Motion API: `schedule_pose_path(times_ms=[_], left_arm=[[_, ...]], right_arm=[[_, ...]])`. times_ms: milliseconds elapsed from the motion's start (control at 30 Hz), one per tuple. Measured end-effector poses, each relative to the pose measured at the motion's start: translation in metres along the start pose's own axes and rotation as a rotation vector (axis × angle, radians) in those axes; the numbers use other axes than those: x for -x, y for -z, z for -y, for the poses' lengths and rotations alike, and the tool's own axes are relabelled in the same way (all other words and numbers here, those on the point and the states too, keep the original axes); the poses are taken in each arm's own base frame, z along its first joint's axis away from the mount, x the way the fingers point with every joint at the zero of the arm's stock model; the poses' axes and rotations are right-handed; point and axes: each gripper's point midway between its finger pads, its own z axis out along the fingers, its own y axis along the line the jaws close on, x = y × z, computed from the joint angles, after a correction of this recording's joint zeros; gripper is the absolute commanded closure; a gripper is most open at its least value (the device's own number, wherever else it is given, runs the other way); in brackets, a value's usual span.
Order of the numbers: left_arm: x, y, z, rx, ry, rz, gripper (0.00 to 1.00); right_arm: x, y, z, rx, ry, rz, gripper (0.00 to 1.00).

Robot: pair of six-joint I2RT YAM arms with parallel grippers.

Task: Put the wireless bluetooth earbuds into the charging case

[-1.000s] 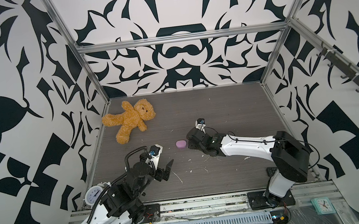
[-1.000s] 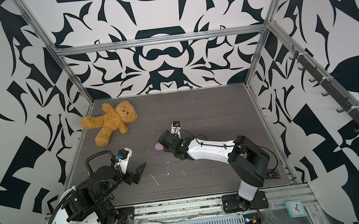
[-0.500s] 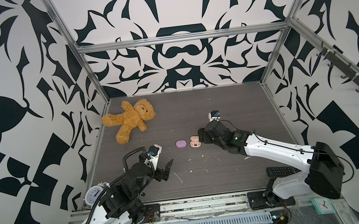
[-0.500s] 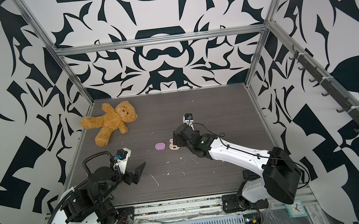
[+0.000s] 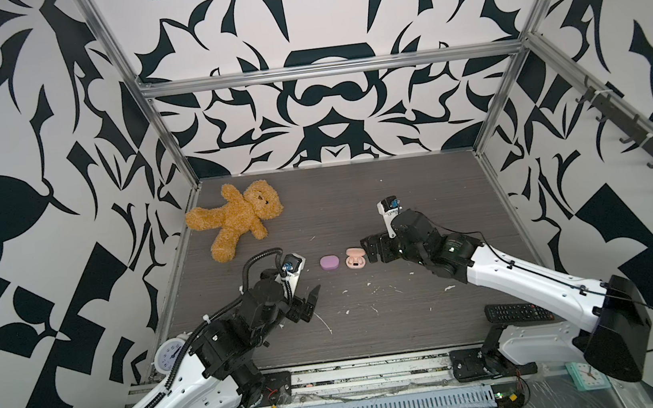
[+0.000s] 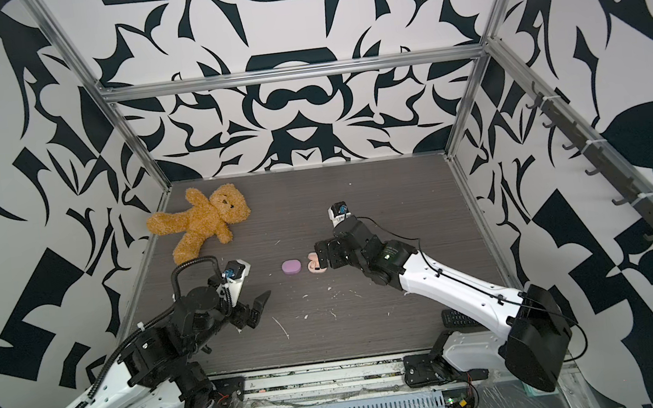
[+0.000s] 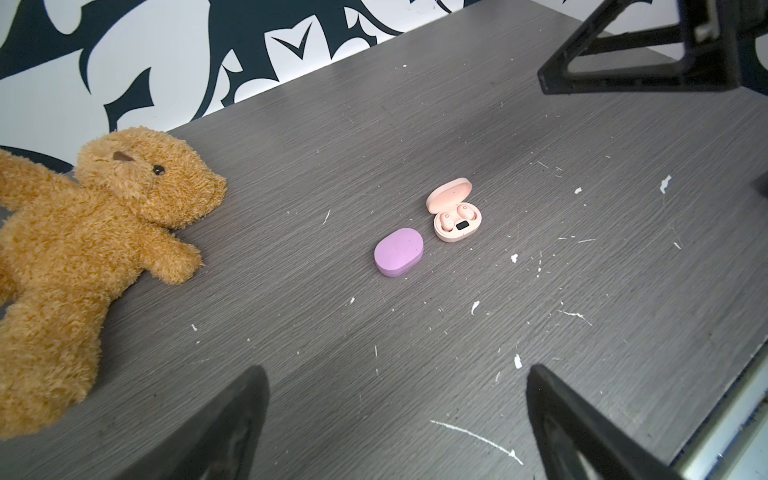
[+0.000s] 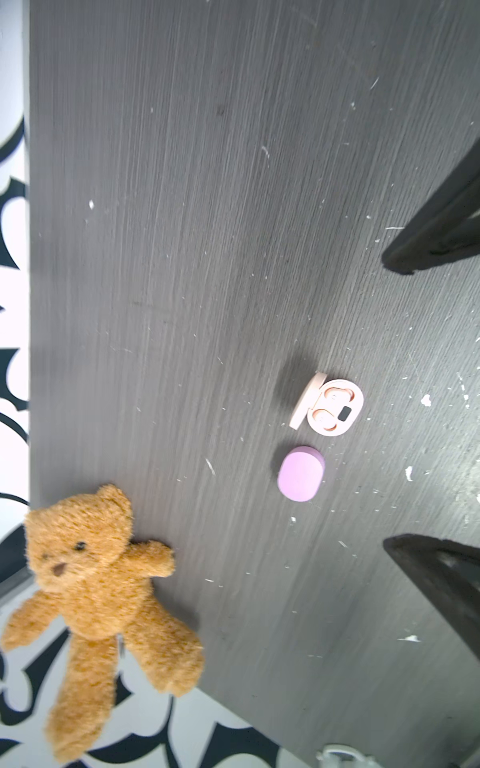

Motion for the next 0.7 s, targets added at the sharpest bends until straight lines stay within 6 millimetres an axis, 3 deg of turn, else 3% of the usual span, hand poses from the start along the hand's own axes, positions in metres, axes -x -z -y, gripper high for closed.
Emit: schedule_pose_path(times_ms=[300, 567, 700], left_arm=[[-0.014, -0.017, 0.015, -0.059, -0.031, -0.097, 0.01], [-0.021, -0.018, 0.040, -0.195, -0.030, -0.135, 0.01], [-0.022, -0.018, 0.045, -0.224, -0.030, -0.144, 0.01]], right_arm=[[-0.011, -0.032, 0.012, 0.094, -0.008, -0.137, 0.00], [-0.003, -0.053, -0.002, 0.155, 0.011, -0.187, 0.00], [-0.011, -0.067, -0.002, 0.164, 0.011, -0.233, 0.00]])
